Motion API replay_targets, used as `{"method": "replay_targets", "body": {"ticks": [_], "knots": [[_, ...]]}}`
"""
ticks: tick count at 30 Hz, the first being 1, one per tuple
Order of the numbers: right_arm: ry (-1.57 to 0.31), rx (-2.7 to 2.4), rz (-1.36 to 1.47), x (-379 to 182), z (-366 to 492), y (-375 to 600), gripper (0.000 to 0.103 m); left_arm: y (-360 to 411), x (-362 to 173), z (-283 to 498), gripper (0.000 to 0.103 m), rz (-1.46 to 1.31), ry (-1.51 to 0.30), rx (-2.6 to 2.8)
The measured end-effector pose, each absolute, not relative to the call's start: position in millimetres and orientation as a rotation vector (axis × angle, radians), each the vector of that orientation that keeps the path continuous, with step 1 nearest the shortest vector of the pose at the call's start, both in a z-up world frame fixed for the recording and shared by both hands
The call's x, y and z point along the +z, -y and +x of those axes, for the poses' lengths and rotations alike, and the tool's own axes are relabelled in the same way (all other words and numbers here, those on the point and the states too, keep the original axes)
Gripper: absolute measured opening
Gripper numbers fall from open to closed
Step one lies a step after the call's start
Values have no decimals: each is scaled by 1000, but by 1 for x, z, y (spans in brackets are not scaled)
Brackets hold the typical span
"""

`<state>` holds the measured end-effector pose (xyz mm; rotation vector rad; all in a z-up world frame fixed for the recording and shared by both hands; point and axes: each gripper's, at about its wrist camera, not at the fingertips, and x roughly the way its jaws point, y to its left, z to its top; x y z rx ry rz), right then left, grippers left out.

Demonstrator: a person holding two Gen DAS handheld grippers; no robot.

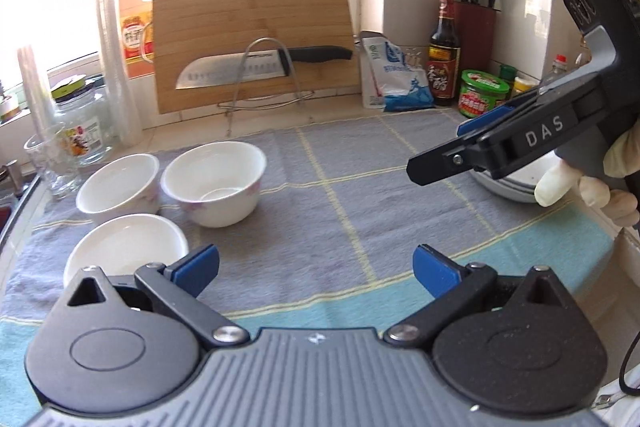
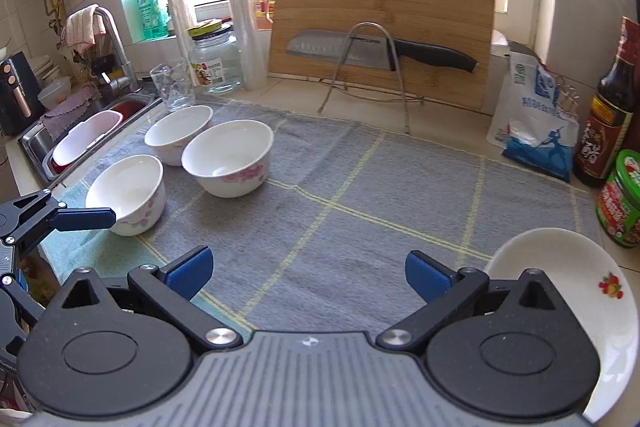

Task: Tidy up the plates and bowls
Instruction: 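Move the right gripper to the white bowls on the towel, then grasp a plain white bowl rim with the right gripper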

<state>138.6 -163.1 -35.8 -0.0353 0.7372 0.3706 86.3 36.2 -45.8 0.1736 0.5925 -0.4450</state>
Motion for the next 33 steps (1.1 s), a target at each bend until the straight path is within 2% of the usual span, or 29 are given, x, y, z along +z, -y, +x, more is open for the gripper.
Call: {"method": "replay_targets", "body": {"ticks": [13, 27, 30, 33], "knots": [[-773, 464, -50, -50, 170, 42, 103, -148, -71, 106, 102, 243, -612, -356], [-792, 509, -124, -63, 194, -20, 103, -162, -88, 132, 102, 254, -583, -433], [-802, 529, -127, -66, 201, -28, 96, -161, -89, 137, 100, 260, -580, -454], [-831, 548, -114, -72, 209, -31, 86, -161, -89, 139, 94, 260, -578, -475]]}}
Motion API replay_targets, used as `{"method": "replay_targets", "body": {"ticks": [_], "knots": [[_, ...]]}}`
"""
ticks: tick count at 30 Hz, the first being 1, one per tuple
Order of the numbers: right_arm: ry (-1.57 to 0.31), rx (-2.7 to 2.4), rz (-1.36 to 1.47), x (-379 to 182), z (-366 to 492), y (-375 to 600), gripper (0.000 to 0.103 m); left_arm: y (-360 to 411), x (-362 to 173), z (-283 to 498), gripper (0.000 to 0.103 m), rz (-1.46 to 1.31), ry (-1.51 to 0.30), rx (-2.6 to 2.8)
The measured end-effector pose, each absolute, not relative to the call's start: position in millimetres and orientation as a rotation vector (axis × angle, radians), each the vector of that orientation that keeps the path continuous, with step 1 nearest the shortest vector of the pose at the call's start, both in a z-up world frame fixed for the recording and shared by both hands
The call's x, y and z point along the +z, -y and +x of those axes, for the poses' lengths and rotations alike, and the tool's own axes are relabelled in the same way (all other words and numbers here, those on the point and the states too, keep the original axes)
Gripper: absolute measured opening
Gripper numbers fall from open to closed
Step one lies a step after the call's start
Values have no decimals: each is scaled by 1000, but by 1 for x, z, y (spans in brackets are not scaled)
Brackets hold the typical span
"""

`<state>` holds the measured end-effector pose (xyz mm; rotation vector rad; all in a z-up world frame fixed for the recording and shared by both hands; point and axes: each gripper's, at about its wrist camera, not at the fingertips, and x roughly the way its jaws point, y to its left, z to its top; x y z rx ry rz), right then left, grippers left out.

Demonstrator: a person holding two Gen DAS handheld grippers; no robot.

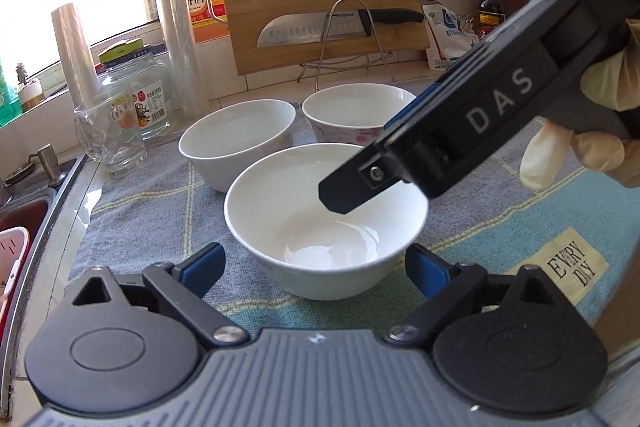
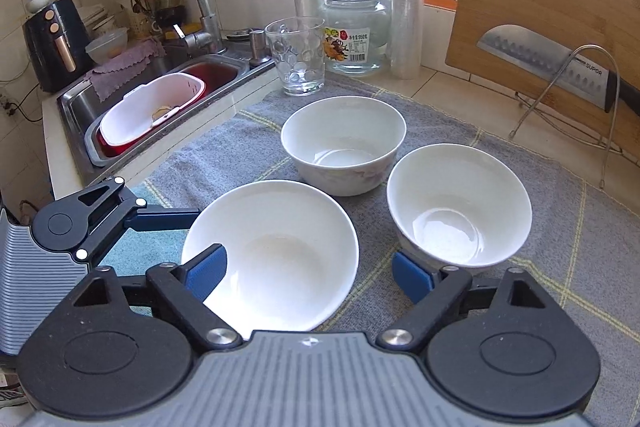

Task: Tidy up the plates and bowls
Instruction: 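Grasp a plain white bowl rim with the right gripper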

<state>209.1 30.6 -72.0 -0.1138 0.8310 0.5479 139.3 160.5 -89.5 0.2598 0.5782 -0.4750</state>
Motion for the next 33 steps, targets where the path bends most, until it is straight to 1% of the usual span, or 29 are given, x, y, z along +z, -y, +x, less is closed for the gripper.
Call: {"method": "replay_targets", "body": {"ticks": [3, 7, 10, 22, 33], "knots": [[-852, 550, -103, -77, 215, -30, 81, -161, -90, 140, 92, 254, -580, -492], [-877, 568, -70, -80, 219, -26, 71, -161, -89, 141, 87, 250, -581, -510], [-881, 576, -59, -80, 221, -26, 68, -161, -89, 140, 87, 252, -581, -511], [-895, 589, -22, -75, 218, -20, 67, -159, -83, 143, 87, 256, -609, -533], [-876, 569, 20, -59, 195, 10, 67, -140, -67, 130, 87, 283, -603, -600]]}}
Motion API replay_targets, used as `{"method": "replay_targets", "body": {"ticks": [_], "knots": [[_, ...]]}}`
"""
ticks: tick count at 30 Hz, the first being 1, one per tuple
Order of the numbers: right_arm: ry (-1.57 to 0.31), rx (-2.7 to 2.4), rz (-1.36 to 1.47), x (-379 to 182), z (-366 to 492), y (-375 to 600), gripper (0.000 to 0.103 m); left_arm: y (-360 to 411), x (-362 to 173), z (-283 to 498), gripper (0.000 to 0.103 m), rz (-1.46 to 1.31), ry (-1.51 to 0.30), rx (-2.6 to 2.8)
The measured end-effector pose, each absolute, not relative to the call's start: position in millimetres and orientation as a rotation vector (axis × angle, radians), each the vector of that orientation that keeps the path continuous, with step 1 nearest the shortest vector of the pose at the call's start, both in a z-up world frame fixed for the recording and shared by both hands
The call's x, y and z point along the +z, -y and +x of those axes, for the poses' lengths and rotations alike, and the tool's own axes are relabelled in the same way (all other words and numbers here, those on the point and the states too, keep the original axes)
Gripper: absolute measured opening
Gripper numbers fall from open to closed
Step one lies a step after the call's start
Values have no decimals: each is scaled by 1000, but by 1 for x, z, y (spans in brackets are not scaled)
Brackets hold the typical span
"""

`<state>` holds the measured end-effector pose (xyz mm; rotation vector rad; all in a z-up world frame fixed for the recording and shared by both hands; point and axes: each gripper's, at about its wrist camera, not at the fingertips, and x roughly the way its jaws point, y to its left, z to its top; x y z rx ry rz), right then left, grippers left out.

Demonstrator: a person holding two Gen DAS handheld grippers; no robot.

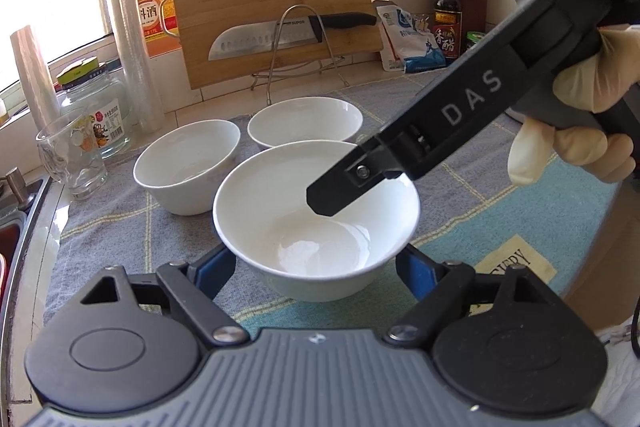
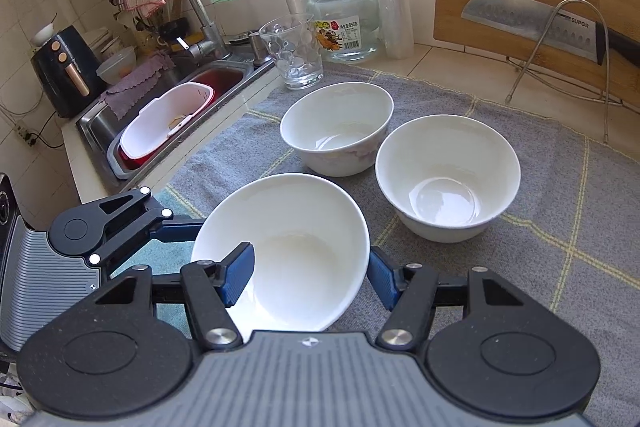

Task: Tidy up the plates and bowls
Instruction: 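Grasp a plain white bowl rim with the right gripper, then carry the bowl beside the plate stack, set it down, open right gripper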

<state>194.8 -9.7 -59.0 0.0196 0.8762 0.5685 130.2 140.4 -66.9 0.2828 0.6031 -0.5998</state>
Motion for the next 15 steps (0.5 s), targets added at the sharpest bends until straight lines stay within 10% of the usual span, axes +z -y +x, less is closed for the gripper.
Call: {"method": "replay_targets", "body": {"ticks": [15], "knots": [[-890, 460, 42, -59, 161, 66, 68, -91, -69, 119, 87, 297, -614, -730]]}}
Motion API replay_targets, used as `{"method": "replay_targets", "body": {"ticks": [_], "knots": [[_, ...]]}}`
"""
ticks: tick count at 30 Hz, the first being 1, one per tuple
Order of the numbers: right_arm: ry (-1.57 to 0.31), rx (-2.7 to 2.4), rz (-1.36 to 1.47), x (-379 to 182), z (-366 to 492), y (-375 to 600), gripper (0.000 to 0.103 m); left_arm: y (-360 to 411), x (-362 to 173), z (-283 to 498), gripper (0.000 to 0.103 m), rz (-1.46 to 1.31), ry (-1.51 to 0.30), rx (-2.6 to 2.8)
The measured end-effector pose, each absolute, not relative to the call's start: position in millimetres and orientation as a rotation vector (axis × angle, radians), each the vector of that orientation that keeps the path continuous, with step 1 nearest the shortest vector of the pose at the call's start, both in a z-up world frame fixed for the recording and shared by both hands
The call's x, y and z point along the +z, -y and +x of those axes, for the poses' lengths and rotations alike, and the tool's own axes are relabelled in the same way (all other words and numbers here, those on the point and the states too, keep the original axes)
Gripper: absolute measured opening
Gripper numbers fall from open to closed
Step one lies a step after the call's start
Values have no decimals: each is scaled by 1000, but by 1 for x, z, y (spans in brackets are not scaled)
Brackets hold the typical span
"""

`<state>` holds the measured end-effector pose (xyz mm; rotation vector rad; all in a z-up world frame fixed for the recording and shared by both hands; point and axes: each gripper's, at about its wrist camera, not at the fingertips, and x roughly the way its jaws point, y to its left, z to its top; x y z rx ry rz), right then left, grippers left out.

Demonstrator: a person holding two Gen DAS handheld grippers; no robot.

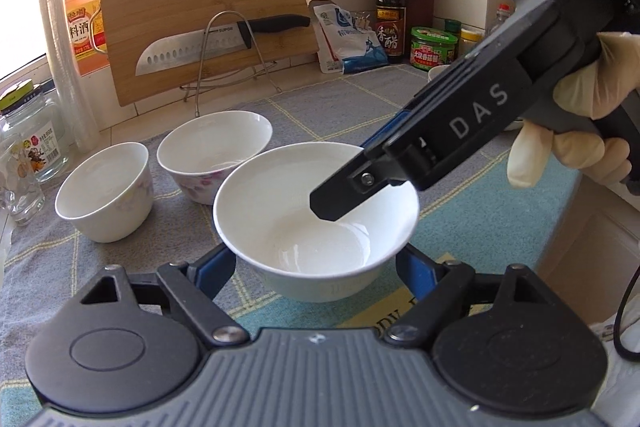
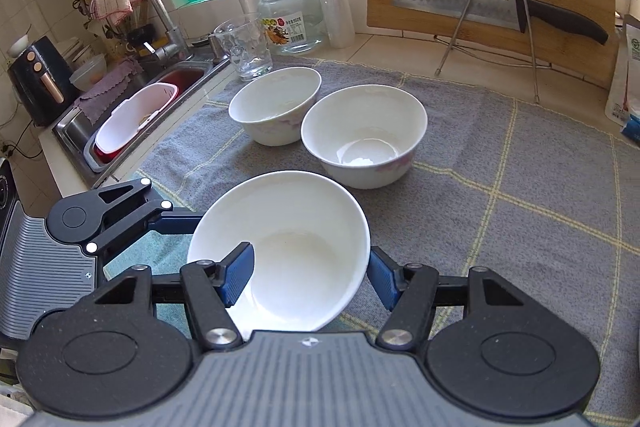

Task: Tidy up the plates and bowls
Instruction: 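Carry the bowl beside the plate stack, set it down, open right gripper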

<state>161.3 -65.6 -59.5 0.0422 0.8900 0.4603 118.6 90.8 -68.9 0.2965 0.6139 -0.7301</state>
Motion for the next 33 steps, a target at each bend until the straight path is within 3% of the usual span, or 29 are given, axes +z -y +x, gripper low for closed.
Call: {"method": "replay_targets", "body": {"ticks": [33], "knots": [[-932, 361, 93, -70, 136, 123, 70, -35, -82, 112, 86, 306, -663, -856]]}}
